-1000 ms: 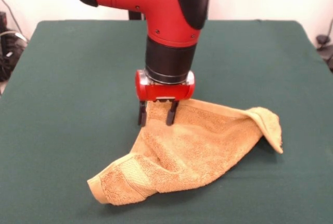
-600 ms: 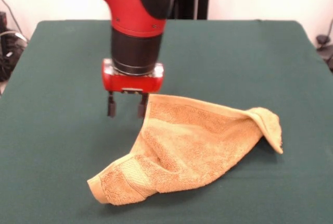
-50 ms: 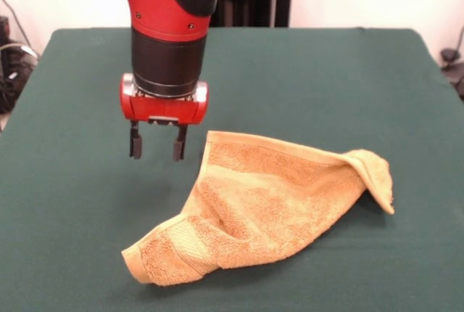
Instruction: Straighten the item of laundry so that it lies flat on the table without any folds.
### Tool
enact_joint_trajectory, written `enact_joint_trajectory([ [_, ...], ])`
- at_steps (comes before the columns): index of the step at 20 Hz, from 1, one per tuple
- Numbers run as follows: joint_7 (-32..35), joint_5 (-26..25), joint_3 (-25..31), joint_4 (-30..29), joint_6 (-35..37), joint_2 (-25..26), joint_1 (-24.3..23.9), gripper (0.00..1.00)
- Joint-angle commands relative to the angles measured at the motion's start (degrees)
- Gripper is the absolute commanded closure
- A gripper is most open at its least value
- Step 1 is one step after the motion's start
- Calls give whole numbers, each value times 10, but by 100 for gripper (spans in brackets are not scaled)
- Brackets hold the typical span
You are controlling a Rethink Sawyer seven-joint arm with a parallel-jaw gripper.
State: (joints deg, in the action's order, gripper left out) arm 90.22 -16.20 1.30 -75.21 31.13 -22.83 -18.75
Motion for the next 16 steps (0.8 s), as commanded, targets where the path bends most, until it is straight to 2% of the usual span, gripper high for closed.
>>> enact_joint_trajectory([
  [1,21,6,62,-24,26,22,17,0],
  [16,19,8,65,-20,30,19,16,0],
])
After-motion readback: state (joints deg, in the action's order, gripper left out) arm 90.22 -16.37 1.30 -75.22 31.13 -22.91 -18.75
